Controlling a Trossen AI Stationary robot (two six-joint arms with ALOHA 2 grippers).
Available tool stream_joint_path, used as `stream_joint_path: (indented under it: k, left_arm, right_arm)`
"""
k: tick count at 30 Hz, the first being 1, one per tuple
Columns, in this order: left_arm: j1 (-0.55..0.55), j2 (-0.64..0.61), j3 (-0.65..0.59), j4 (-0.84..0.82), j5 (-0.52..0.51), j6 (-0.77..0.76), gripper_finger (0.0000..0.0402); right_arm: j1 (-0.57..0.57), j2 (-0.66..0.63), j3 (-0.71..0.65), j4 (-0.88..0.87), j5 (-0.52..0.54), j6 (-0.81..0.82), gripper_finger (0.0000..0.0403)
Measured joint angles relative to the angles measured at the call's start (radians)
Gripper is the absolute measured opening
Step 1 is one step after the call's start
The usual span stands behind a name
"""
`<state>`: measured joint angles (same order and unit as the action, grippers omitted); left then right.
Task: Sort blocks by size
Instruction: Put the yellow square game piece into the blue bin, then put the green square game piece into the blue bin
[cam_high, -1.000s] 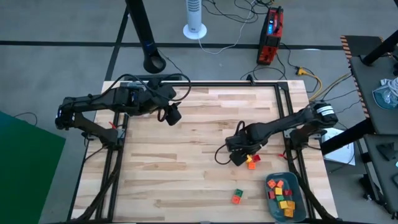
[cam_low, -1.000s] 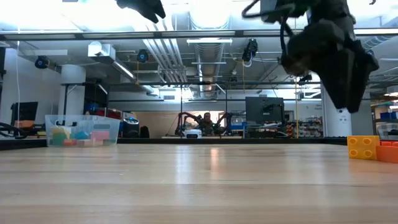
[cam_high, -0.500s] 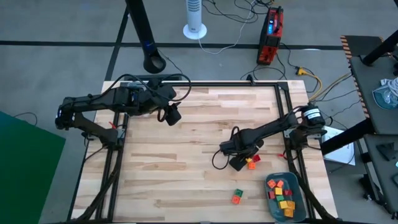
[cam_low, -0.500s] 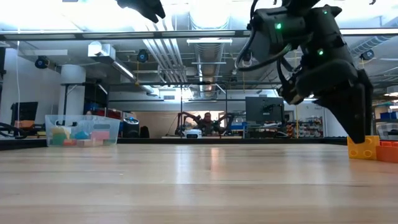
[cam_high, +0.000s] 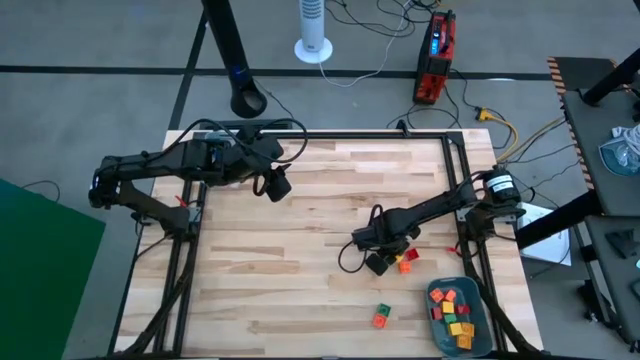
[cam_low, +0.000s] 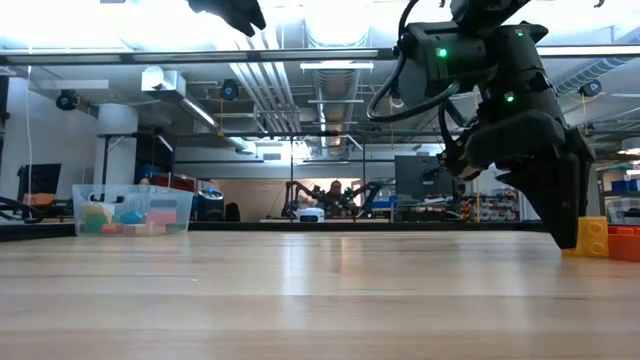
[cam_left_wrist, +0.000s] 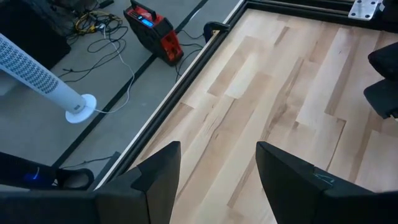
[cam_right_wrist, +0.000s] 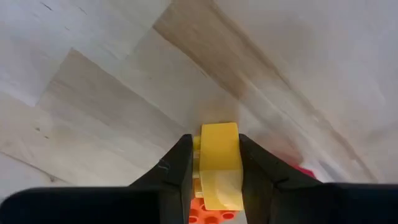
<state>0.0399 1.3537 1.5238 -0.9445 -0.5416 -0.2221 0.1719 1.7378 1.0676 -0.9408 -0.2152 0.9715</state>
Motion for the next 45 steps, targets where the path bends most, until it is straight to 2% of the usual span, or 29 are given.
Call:
stream_joint_path:
  k: [1, 6, 11, 15, 19, 22, 27, 31, 33, 35, 38, 40, 42, 45]
  left_arm:
    - [0.000, 0.000, 0.000, 0.000, 0.000, 0.000, 0.0196]
    - [0.000, 0.000, 0.000, 0.000, 0.000, 0.003, 0.0196]
    - [0.000, 0.000, 0.000, 0.000, 0.000, 0.009, 0.0196]
    - [0.000, 0.000, 0.000, 0.003, -0.001, 0.043, 0.0196]
    - [0.000, 0.000, 0.000, 0.006, -0.001, 0.072, 0.0196]
    - [0.000, 0.000, 0.000, 0.009, -0.001, 0.083, 0.0196]
    - [0.000, 0.000, 0.000, 0.009, -0.001, 0.089, 0.0196]
    - [0.000, 0.000, 0.000, 0.009, -0.001, 0.098, 0.0196]
    - [0.000, 0.000, 0.000, 0.009, 0.001, 0.098, 0.0196]
    - [0.000, 0.000, 0.000, 0.009, 0.029, 0.098, 0.0196]
    - [0.000, 0.000, -0.001, 0.018, 0.138, 0.073, 0.0196]
    - [-0.002, 0.004, -0.001, 0.039, 0.231, 0.023, 0.0196]
    - [-0.013, 0.012, -0.001, 0.072, 0.316, -0.030, 0.0196]
    - [-0.059, 0.046, -0.001, 0.152, 0.365, -0.124, 0.0188]
  right_arm:
    - [0.000, 0.000, 0.000, 0.001, 0.003, -0.005, 0.0083]
    - [-0.002, -0.024, 0.019, 0.000, 0.016, -0.021, 0.0084]
    - [0.047, -0.179, 0.107, -0.073, 0.008, -0.068, 0.0084]
    - [0.179, -0.333, 0.123, -0.099, -0.056, -0.033, 0.0084]
    - [0.361, -0.452, 0.102, -0.099, -0.070, 0.170, 0.0084]
    - [0.501, -0.503, 0.097, -0.100, -0.027, 0.312, 0.0084]
    - [0.691, -0.506, 0.094, -0.125, 0.052, 0.374, 0.0084]
    - [0.769, -0.459, 0.090, -0.225, 0.059, 0.427, 0.0084]
    - [0.770, -0.442, 0.089, -0.252, 0.044, 0.431, 0.0113]
    - [0.768, -0.435, 0.089, -0.278, 0.019, 0.432, 0.0165]
    - [0.762, -0.436, 0.089, -0.308, 0.001, 0.431, 0.0236]
    - [0.758, -0.447, 0.089, -0.320, 0.027, 0.422, 0.0264]
    - [0.745, -0.458, 0.089, -0.353, 0.108, 0.418, 0.0280]
    - [0.706, -0.473, 0.089, -0.415, 0.357, 0.425, 0.0282]
